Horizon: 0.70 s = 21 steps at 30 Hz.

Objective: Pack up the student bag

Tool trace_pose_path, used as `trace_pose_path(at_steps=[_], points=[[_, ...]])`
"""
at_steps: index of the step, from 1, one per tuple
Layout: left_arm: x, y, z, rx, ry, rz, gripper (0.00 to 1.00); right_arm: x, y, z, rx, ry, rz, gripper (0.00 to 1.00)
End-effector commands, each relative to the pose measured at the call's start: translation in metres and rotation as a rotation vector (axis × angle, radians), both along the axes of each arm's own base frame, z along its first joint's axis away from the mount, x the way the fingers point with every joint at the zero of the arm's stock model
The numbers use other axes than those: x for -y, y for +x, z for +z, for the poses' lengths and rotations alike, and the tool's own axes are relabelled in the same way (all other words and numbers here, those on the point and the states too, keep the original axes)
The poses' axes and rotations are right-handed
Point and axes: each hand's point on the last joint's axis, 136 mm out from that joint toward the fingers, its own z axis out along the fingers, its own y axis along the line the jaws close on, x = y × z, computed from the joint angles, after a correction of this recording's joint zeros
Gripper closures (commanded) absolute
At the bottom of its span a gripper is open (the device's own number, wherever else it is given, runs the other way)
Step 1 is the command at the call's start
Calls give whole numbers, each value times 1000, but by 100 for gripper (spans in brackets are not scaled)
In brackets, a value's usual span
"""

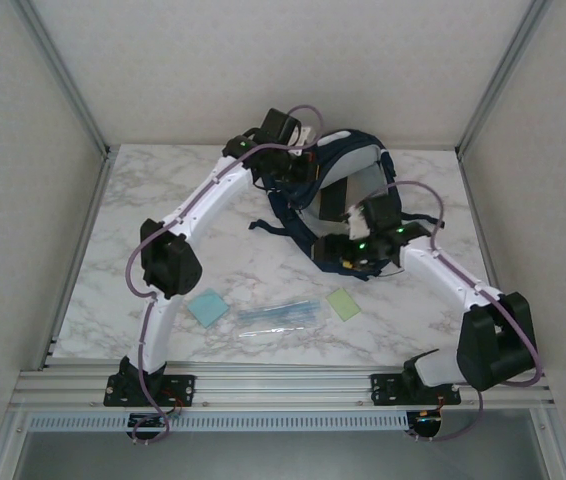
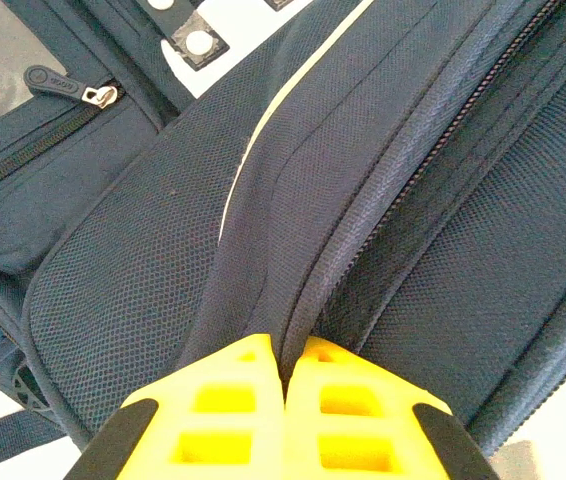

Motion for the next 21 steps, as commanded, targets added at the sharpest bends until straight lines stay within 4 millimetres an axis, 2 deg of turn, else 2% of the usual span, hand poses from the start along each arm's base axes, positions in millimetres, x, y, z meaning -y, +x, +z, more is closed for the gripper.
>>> trace_pose_path(at_steps=[1, 6, 11, 17, 21], points=[[-29, 4, 38, 51, -16, 35, 100, -34, -18, -2, 130, -27, 216, 1], [-31, -4, 39, 39, -29, 33, 100, -74, -40, -23, 296, -154, 488, 1], [-33, -7, 39, 32, -32, 31, 100, -99, -55, -45, 394, -230, 690, 1], [-35, -7, 41, 30, -33, 31, 100, -111, -64, -76, 430, -374, 846, 1], [-36, -8, 41, 28, -33, 31, 100, -112, -66, -93, 457, -445, 903, 1]])
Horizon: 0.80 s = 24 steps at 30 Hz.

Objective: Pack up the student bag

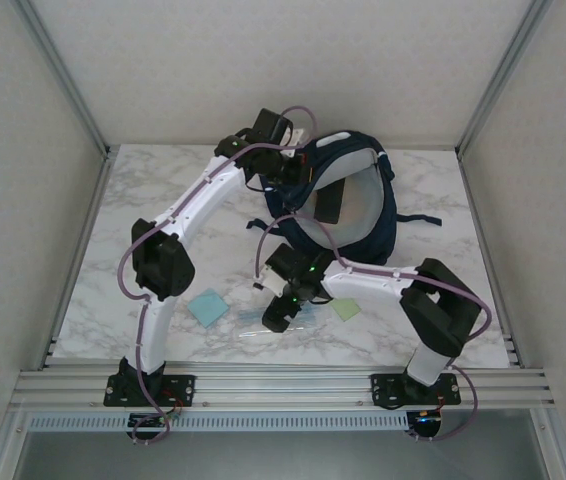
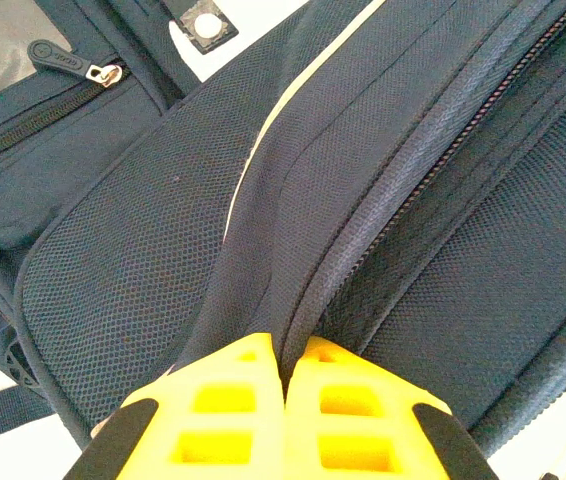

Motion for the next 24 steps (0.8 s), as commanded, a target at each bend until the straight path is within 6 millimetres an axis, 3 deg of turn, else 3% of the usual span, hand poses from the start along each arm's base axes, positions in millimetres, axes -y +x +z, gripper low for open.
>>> trace_pose_path(at_steps=[1, 8, 12, 17, 20, 24], points=[[-22, 0, 41, 53, -38, 40, 100, -3, 7, -7, 90, -59, 75, 1], [-23, 1, 39, 50, -39, 44, 100, 6, -20, -32, 62, -155, 158, 1], [-23, 2, 39, 49, -44, 47, 100, 21, -21, -44, 100, -228, 138, 1], [-23, 3, 41, 53, -49, 50, 100, 19, -26, -49, 80, -233, 132, 5], [-23, 2, 42, 52, -49, 49, 100, 20, -31, -54, 33, -260, 139, 16], [-24, 2, 44, 56, -50, 50, 100, 17, -34, -57, 3, -258, 134, 43]])
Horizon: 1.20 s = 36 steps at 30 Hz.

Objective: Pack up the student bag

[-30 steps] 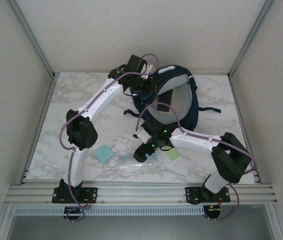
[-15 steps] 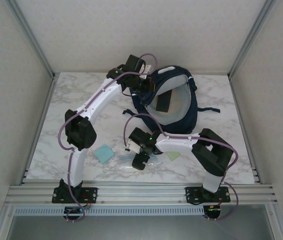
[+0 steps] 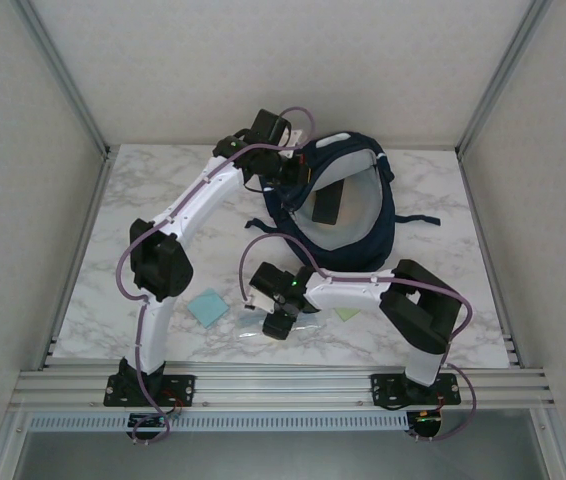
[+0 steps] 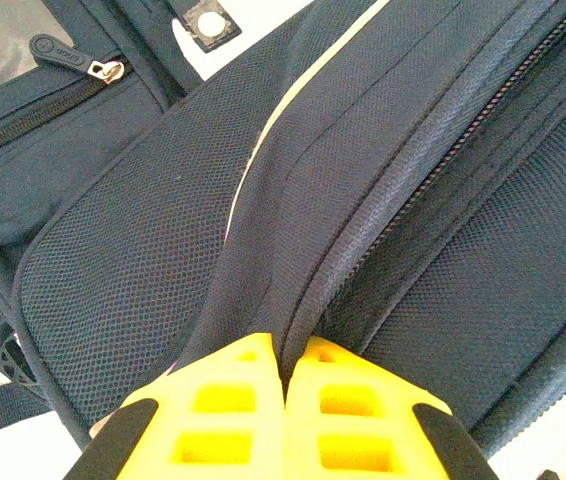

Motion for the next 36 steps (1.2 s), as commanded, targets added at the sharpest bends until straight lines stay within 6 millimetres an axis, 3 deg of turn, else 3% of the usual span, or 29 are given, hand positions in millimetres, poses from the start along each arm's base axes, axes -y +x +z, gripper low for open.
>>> trace_pose_path(at_steps=[1, 10, 17, 21, 27, 36], points=[[-21, 2, 45, 61, -50, 48, 100, 22, -14, -32, -58, -123, -11, 51], [-21, 2, 51, 72, -56, 49, 100, 15, -8, -16, -90, -80, -62, 76], [-23, 2, 51, 73, -52, 49, 100, 8, -11, -1, -131, -35, -75, 78], [-23, 2, 50, 71, -52, 51, 100, 7, -12, 4, -157, -30, -74, 99], [-23, 3, 51, 78, -51, 57, 100, 5, -15, 10, -180, -19, -79, 100], [-26, 10, 47, 85, -37, 71, 100, 8, 2, 64, -220, 192, -233, 100]])
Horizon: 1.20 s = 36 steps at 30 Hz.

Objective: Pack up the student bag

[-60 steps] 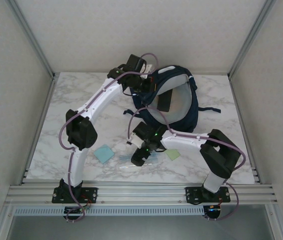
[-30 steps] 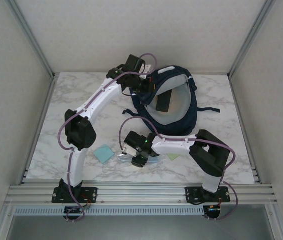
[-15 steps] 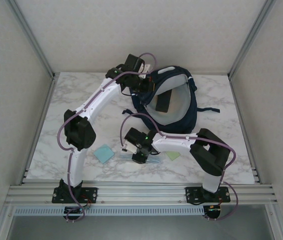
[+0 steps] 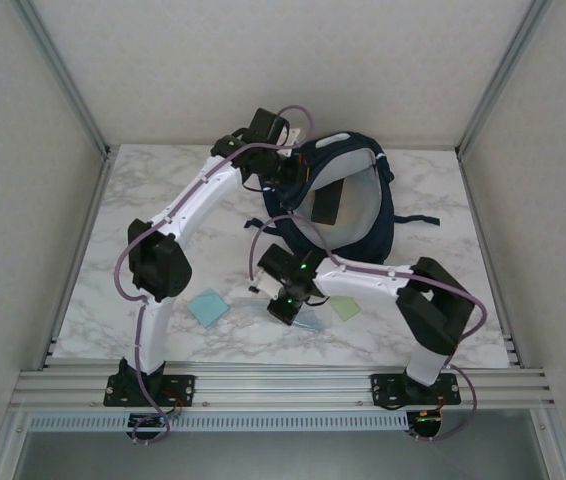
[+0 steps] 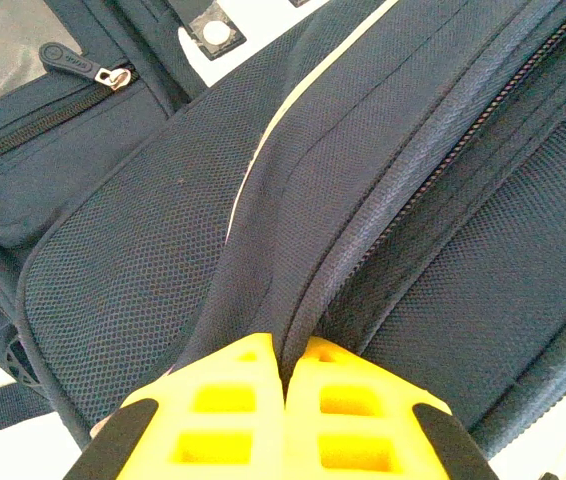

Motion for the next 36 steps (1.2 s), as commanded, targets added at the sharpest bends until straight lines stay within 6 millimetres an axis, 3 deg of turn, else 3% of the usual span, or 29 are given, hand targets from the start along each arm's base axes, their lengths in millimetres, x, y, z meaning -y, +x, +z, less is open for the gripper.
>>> trace_pose_path(at_steps=[1, 8, 13, 19, 24, 28, 36], points=[[-22, 9, 43, 78, -36, 63, 100, 5, -1, 27, -52, 95, -82, 100], [-22, 11, 44, 82, -41, 67, 100, 31, 27, 50, -54, 179, -277, 100], [-22, 13, 44, 84, -41, 72, 100, 59, 52, 80, -30, 276, -483, 100], [-20, 12, 46, 82, -53, 70, 100, 127, 98, 106, 27, 347, -869, 100], [-19, 11, 47, 75, -67, 69, 100, 182, 138, 113, 101, 385, -1208, 100], [-18, 10, 50, 72, -81, 66, 100, 194, 171, 117, 116, 429, -1340, 100], [-15, 3, 56, 68, -105, 60, 100, 178, 246, 117, 118, 459, -1410, 100]])
